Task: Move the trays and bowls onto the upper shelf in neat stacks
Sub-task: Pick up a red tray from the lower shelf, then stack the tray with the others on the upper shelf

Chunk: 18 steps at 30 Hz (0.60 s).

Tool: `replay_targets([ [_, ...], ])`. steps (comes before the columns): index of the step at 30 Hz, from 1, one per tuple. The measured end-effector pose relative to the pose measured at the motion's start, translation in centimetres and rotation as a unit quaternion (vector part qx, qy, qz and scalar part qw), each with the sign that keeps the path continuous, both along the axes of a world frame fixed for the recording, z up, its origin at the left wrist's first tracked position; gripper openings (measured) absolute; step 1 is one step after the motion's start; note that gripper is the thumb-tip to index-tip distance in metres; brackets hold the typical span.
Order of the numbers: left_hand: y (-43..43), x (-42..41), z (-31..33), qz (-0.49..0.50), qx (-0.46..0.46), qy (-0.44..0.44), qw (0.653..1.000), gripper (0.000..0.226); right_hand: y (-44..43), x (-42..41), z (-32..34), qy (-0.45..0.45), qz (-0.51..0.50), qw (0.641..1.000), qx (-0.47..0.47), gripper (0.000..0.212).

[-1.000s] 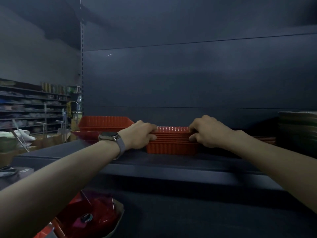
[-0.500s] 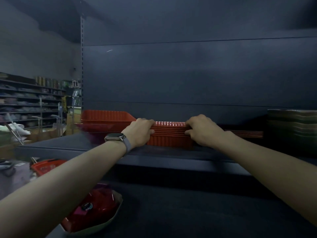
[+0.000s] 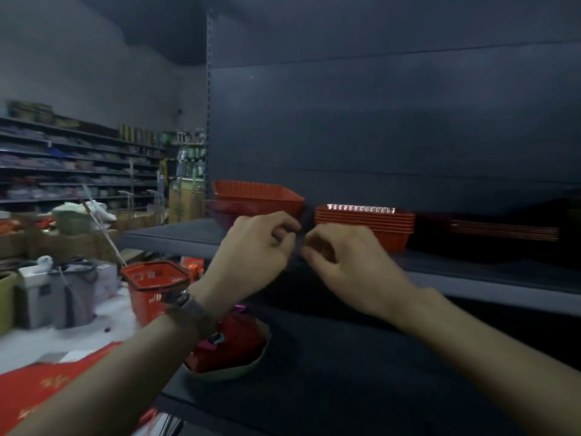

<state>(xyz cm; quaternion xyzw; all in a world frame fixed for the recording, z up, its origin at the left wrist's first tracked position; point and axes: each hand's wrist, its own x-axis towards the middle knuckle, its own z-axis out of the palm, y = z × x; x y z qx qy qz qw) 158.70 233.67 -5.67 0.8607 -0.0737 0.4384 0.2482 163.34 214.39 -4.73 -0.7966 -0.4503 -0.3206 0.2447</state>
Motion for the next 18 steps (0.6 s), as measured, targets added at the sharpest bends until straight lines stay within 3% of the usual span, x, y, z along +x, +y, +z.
replay_targets([
  [7,6.4,-2.7,-8.1,0.069,-0.049,0.008,0.996,0.019,6.3,0.4,-7.7,0.11,0.04,0.993,-0.007,0.014],
  [13,11.6,-2.8,-15.5,0.117,-0.142,0.096,0.978,0.021,11.0,3.6,-15.4,0.265,0.032,0.964,0.005,0.017],
  [18,14.2,-0.8,-20.0,0.143,-0.223,0.175,0.948,0.032,13.5,5.9,-20.8,0.344,0.015,0.939,-0.006,0.02],
])
